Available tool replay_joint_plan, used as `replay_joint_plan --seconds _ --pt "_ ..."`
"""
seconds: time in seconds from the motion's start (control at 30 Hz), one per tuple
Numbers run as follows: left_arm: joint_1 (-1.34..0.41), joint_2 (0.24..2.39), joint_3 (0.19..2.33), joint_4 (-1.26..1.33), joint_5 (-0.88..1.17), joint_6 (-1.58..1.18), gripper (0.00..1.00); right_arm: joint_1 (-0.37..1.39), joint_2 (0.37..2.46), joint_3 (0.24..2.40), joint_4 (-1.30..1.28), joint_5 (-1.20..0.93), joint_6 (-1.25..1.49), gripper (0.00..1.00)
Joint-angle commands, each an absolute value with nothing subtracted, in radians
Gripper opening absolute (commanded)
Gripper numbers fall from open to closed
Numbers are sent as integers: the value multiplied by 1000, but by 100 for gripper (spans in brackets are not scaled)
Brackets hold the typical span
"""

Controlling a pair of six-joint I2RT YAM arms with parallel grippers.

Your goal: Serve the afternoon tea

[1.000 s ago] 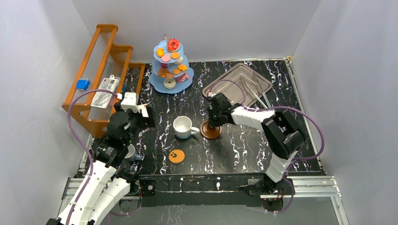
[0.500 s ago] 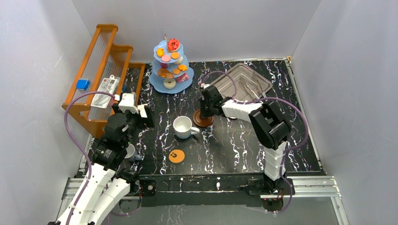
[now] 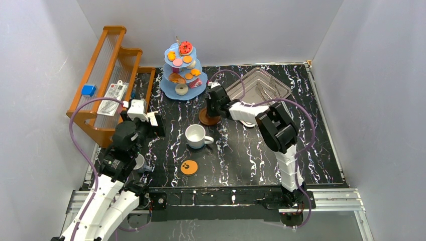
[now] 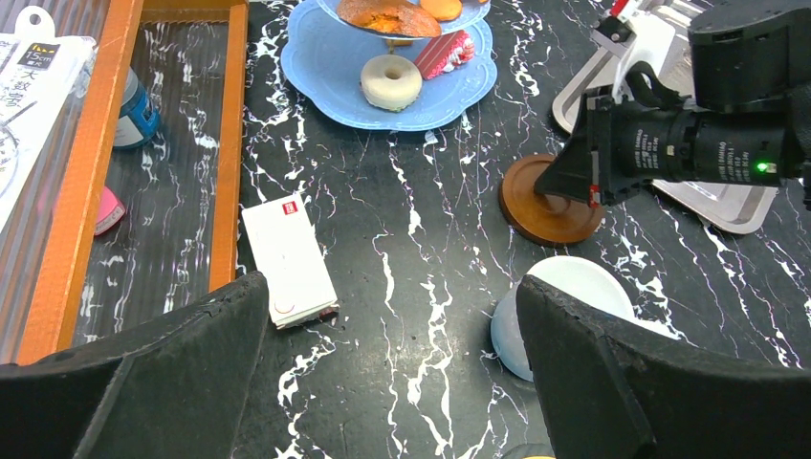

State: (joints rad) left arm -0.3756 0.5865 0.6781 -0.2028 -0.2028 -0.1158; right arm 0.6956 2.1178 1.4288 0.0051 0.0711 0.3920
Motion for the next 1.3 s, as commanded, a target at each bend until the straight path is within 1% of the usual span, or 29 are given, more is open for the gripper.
replay_joint_plan --seconds 0.0,0.33,0.6,0.83,0.93,1.03,1.17,1.27 --pt "-380 580 702 -192 -207 -120 98 698 2200 1490 -11 149 380 0" --pt "-380 580 700 -189 -207 -120 98 699 2338 1705 -65 176 363 0" --pt "-380 586 700 -190 -209 -120 98 699 2346 1718 -48 168 379 0" --pt "-380 591 699 -189 -211 -119 98 699 2300 1748 -82 130 365 1" --pt "-380 599 699 -190 -210 -118 98 699 2256 1776 -123 114 338 8" --pt "-380 603 699 -189 -210 -118 98 698 2198 1762 -143 93 296 19" --pt "-380 602 698 -192 -215 -117 98 697 2064 1640 -105 8 201 34" --pt "-380 600 698 -192 -219 -117 98 697 1965 1528 -70 6 143 40"
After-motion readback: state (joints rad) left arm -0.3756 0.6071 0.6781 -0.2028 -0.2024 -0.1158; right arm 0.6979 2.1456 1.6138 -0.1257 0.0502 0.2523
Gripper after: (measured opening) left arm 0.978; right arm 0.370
